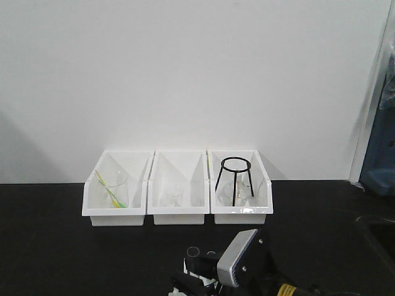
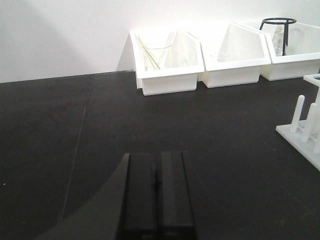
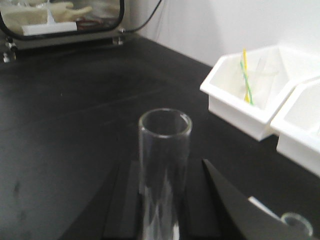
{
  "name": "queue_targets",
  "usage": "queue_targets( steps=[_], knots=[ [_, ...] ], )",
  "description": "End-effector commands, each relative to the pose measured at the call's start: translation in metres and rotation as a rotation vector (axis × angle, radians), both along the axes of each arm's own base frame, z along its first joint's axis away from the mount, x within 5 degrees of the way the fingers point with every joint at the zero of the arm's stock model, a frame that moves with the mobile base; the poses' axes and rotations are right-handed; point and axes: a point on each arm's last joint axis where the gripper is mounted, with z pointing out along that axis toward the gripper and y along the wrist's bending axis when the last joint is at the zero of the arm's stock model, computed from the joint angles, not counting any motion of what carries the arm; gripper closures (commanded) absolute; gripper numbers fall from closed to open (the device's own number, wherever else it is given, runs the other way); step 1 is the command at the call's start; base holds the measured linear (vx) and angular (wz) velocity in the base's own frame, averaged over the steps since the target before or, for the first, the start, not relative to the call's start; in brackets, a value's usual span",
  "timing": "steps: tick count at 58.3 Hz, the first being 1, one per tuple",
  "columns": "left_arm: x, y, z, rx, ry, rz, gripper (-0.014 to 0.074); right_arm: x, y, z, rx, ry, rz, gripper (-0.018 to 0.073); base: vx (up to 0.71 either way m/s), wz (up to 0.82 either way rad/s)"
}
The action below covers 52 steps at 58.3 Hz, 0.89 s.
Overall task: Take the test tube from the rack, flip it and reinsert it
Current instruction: 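Lower the flipped tube back into its rack hole with the right gripper, then open the right gripper and withdraw it up from the rack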
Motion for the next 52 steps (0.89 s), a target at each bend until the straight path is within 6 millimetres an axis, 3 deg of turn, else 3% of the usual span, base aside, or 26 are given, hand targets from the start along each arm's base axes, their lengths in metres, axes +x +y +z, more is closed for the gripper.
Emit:
queue_targets(
  steps=[1,12,30,42,52],
  knots=[
    [0.000,-0.001,0.009,-0.021,-0.090,-0.014,0.0602,0.004,0.003,0.015,0.083,-0.062,0.016,0.0534,0.00,0.00],
    [0.000,-0.001,0.009,-0.021,-0.090,-0.014,0.0602,0.007,0.005,0.002,0.071,-0.027,0.013,0.0410,0.00,0.00],
    [0.000,-0.001,0.009,-0.021,-0.090,-0.014,0.0602,0.006,0.004,0.008,0.083,-0.042,0.015,0.0115,0.00,0.00],
    [0.000,-0.001,0.009,-0.021,-0.090,-0.014,0.0602,-0.004,-0.009,0.047,0.040,-0.088,-0.061,0.0078,0.00,0.00],
    [0.000,-0.001,0.009,-0.021,-0.090,-0.014,0.0602,-0.026,-0.039,0.091,-0.017,-0.051,-0.247,0.0116,0.00,0.00]
  ],
)
